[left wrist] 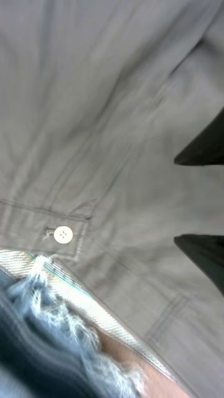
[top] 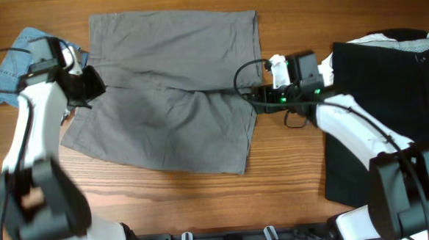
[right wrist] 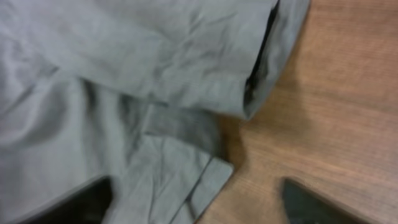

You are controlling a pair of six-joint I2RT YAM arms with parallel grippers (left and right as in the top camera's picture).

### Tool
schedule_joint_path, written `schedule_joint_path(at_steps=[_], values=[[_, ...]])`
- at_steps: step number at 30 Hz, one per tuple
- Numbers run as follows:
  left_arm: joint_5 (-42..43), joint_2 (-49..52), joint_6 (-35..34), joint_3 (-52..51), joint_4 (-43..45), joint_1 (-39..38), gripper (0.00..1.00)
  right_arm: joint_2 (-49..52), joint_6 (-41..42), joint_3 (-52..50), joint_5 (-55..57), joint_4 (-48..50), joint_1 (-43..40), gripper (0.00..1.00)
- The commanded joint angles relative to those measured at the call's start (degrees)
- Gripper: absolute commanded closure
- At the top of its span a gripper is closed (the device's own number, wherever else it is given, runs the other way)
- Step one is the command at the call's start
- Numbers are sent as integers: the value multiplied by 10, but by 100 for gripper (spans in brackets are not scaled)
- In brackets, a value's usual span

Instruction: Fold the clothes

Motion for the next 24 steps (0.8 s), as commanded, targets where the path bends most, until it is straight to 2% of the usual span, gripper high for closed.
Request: schedule_joint_path(at_steps=[1, 4, 6, 11, 13, 14, 18, 20, 23, 24], values=[[1, -127, 5, 2, -59, -14, 60, 33, -6, -20, 75, 58, 8, 9], [1, -187, 5, 2, -96, -25, 56, 71, -14, -20, 57, 80, 10, 16], [1, -217, 5, 2, -114, -29, 51, 94, -35, -20, 28, 95, 14, 27], [2, -225, 5, 2, -134, -29, 47, 97, -41, -20, 6, 110, 15, 28], [1, -220, 5, 2, -141, -29, 47, 97, -79, -20, -32, 115, 15, 34], [1, -218, 5, 2, -143, -29, 47, 97, -86, -20, -39, 115, 15, 38], [1, -217, 5, 2, -152, -29, 47, 97, -78, -20, -40, 133, 15, 80], [1, -217, 5, 2, -156, -29, 47, 98, -26, -20, -9, 150, 14, 96], [1, -217, 5, 2, -163, -29, 47, 87, 108, -18, 122, 145, -14, 96], [1, -217, 5, 2, -168, -29, 47, 73, 125, -16, 144, 132, -40, 96]])
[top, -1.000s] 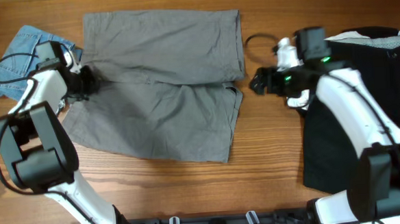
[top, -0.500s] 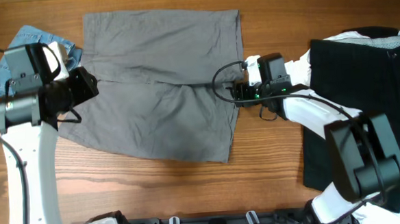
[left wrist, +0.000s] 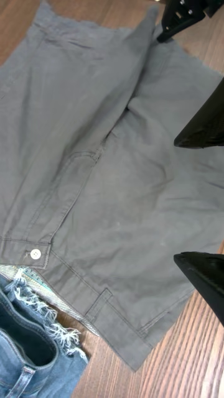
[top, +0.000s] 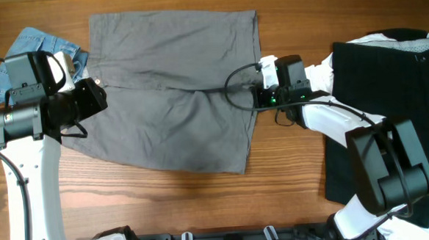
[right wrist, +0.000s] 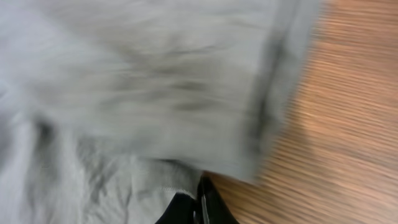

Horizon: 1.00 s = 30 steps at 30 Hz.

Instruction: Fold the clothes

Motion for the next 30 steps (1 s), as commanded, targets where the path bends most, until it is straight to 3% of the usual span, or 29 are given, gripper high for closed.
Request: schedule_joint_path(at_steps=[1, 4, 5, 6, 7, 11, 17, 21, 23, 26, 30], values=[[2, 4, 5, 2, -15, -2, 47, -30, 105, 1, 111, -18, -64, 96], [2, 4, 5, 2, -28, -2, 46, -73, 99, 5, 92, -17, -137, 94], [2, 4, 5, 2, -31, -2, 46, -89, 70, 8, 33, -11, -164, 43], [2, 4, 5, 2, -37, -2, 46, -103, 47, 9, -23, -11, -181, 4], [2, 4, 5, 2, -42, -2, 45, -116, 41, 9, -69, -16, -192, 0], [2, 4, 5, -9, -73, -2, 44, -193, 42, 9, -134, -91, -201, 0], [21, 4, 2, -129, -82, -2, 45, -311, 46, 9, -137, -314, -201, 0], [86, 4, 2, -266, 23, -2, 45, -301, 81, 3, -97, -461, -201, 1], [88, 7, -18, -317, 83, -2, 45, -285, 85, 1, -87, -490, -201, 7], [84, 16, -30, -368, 159, -2, 47, -253, 95, 1, -87, -516, -201, 8], [83, 47, -32, -401, 224, -2, 57, -199, 110, 1, -85, -524, -201, 10]])
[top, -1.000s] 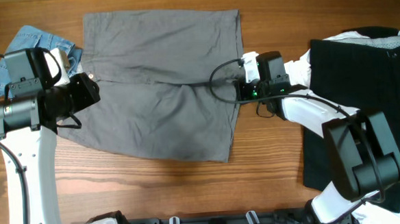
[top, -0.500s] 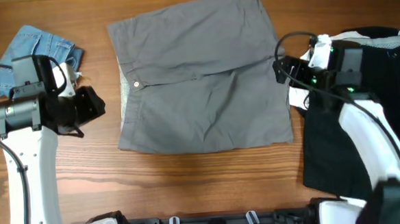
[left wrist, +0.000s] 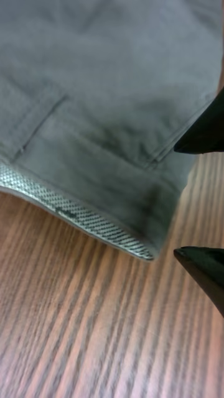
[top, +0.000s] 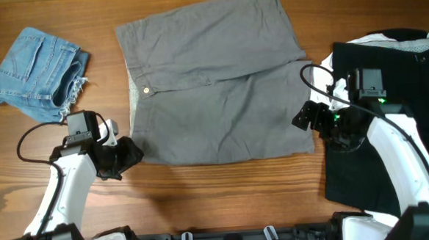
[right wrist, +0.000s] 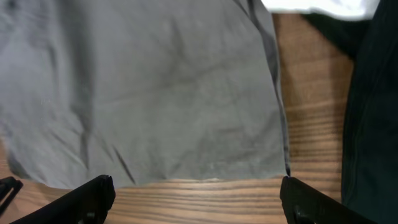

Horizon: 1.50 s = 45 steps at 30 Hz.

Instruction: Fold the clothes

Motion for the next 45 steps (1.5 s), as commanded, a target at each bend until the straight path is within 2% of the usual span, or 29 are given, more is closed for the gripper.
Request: schedule_joint_path(at_steps=[1, 4, 7, 10, 14, 15, 16, 17, 18, 19, 20, 22, 25, 30, 33, 37, 42, 43, 45], values=[[11, 32, -10, -19, 34, -2, 58, 45, 21, -3, 12, -2, 1, 10], [10, 61, -10, -19, 60, -2, 73, 96, 28, -3, 17, -2, 1, 11], [7, 72, -10, -19, 66, -2, 96, 123, 27, -11, 18, 4, 1, 11], [7, 70, -30, -18, 61, -2, 96, 137, 58, -37, 18, 27, 0, 11], [7, 69, -40, -8, 44, -2, 96, 138, 82, -95, 18, 72, -3, 21], [7, 69, -40, -5, 39, -2, 96, 138, 86, -107, 17, 86, -3, 28], [7, 69, -40, -4, 35, -2, 96, 138, 84, -114, 9, 108, -2, 43], [7, 69, -40, -4, 35, -2, 96, 138, 85, -116, 9, 125, -2, 64], [7, 69, -40, -4, 35, -2, 96, 138, 85, -116, 5, 134, -2, 78], [7, 69, -40, -3, 35, -2, 96, 138, 85, -113, 4, 134, -2, 90], [7, 69, -40, -1, 31, -2, 96, 138, 75, -109, 5, 131, -3, 96], [7, 66, -40, 24, -2, -1, 96, 132, 38, -78, 5, 93, -3, 96], [0, 42, -40, 76, -73, 9, 96, 95, 26, -12, 43, -1, -3, 96], [-103, -23, -33, 208, -252, 65, 96, -30, 22, 134, 110, -131, -2, 96], [-122, -65, -21, 264, -326, 98, 96, -93, 24, 232, 137, -176, -2, 96], [-125, -108, -14, 278, -358, 101, 96, -129, 29, 294, 134, -200, -2, 96], [-156, -142, -5, 327, -387, 101, 96, -150, 52, 304, 119, -174, -2, 96], [-131, -145, -5, 331, -379, 100, 96, -146, 56, 304, 113, -165, -2, 96], [-23, -146, 8, 331, -374, 90, 96, -137, 56, 304, 104, -168, -2, 96]])
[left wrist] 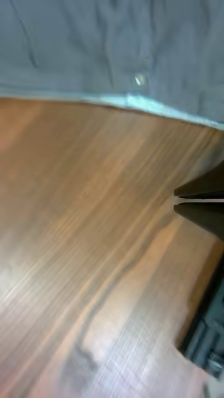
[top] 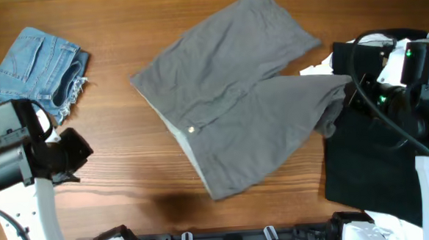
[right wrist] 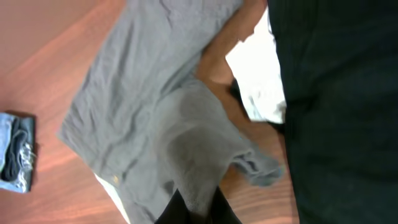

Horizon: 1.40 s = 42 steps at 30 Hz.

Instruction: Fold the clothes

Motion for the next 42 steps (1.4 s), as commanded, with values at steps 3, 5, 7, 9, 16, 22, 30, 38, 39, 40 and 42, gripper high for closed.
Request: schedule_joint_path(at_steps=[3, 5, 7, 9, 16, 22, 30, 38, 39, 40, 42], values=[[174, 0, 43, -1, 11, -64, 85, 23, 11, 11, -1, -9, -2, 96], [174, 11, 27, -37, 56, -125, 86, 29, 10, 11, -1, -13, -2, 96], [174, 30, -18, -96, 146, -184, 96, 30, 10, 11, 1, -14, -2, 96], [174, 59, -46, -153, 236, -233, 96, 30, 10, 11, 1, -14, -2, 96], [176, 284, -21, -239, 550, -326, 96, 30, 11, 10, 1, -19, -2, 96], [156, 445, -43, -238, 671, -319, 96, 30, 27, 10, 1, -15, -2, 96], [114, 481, -85, -131, 736, -186, 96, 62, 45, 9, -49, -40, 18, 96], [122, 480, 15, 104, 558, -177, 96, 123, 86, 3, -42, -59, 78, 96], [122, 479, 14, 130, 505, -177, 92, 131, 85, 3, -42, -59, 84, 96], [125, 477, 15, 159, 430, -177, 88, 139, 85, 3, -37, -59, 89, 96], [130, 465, 14, 184, 308, -178, 80, 153, 85, 3, -23, -59, 97, 96]])
